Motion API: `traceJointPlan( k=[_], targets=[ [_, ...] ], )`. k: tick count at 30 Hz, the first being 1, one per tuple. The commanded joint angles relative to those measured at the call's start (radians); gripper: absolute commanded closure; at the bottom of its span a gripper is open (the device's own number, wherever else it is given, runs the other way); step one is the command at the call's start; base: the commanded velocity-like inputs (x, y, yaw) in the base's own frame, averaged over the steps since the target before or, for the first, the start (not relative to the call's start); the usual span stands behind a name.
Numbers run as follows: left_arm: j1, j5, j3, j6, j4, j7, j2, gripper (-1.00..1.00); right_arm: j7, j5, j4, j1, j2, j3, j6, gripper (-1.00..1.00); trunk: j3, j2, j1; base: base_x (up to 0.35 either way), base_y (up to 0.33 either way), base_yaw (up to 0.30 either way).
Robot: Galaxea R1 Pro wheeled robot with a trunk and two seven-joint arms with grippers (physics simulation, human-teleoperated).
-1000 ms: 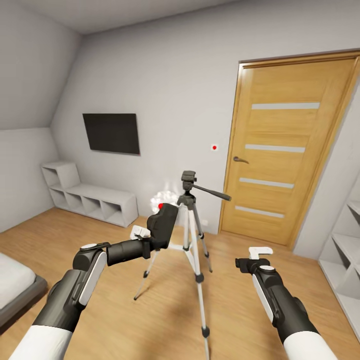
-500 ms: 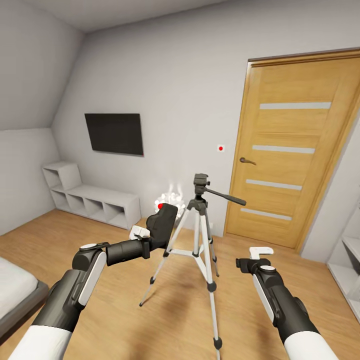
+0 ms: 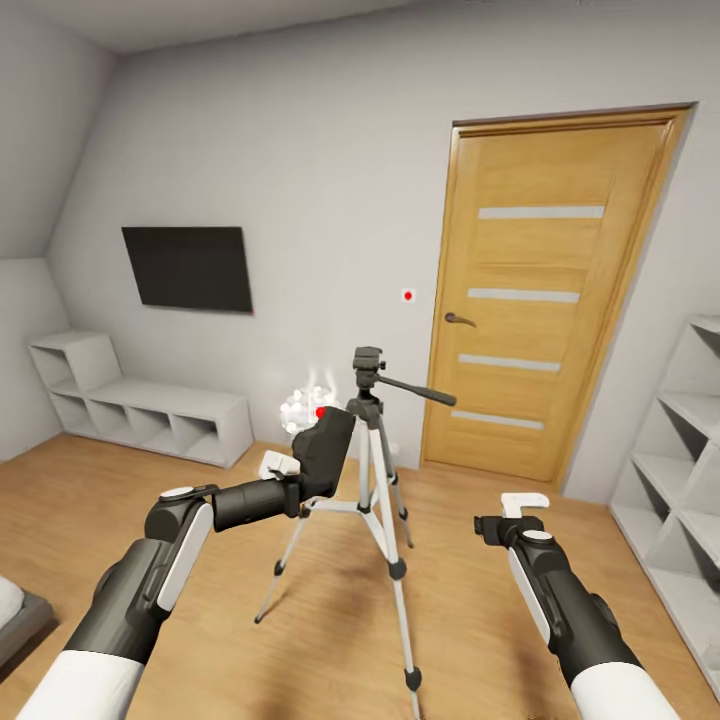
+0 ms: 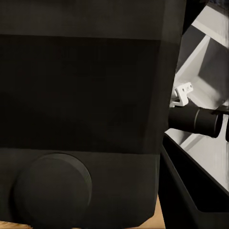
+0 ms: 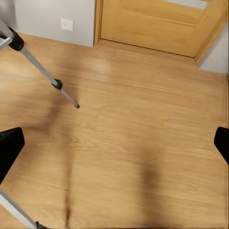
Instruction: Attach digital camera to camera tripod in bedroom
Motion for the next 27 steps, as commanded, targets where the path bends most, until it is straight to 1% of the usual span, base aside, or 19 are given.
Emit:
traceJointPlan(
  k=[1, 7, 19, 20, 21, 27],
  targets=[
    [0.000, 0.006, -0.001, 0.005, 0.000, -0.002, 0.001, 1.00, -0.001, 0.004, -0.001, 0.000, 0.000, 0.001, 0.006, -1.00, 0.000, -0.001, 0.000, 0.000, 0.000, -0.280],
    [0.000, 0.006, 0.000, 0.005, 0.000, -0.002, 0.002, 1.00, -0.001, 0.004, -0.001, 0.000, -0.001, 0.001, 0.006, -1.00, 0.000, -0.001, 0.000, 0.000, 0.000, -0.211],
    [0.000, 0.006, 0.000, 0.005, 0.000, -0.003, 0.002, 1.00, 0.000, 0.002, -0.005, 0.000, -0.001, 0.000, 0.007, -1.00, 0.000, -0.001, 0.000, 0.000, 0.000, -0.032],
    [0.000, 0.006, 0.000, 0.005, -0.001, -0.006, 0.002, 1.00, 0.003, 0.000, -0.006, 0.000, -0.002, -0.028, 0.007, -1.00, 0.000, -0.001, 0.000, 0.000, 0.000, 0.000],
    [0.000, 0.006, 0.000, 0.005, 0.000, -0.006, 0.002, 1.00, 0.003, 0.000, -0.007, 0.000, -0.002, -0.034, 0.007, -1.00, 0.000, -0.001, 0.000, 0.000, 0.000, 0.000],
    [-0.001, 0.006, 0.000, 0.005, 0.000, -0.006, 0.002, 1.00, 0.003, 0.000, -0.007, 0.000, -0.002, -0.040, 0.007, -1.00, 0.000, -0.001, 0.000, 0.000, 0.000, 0.000]
  ],
)
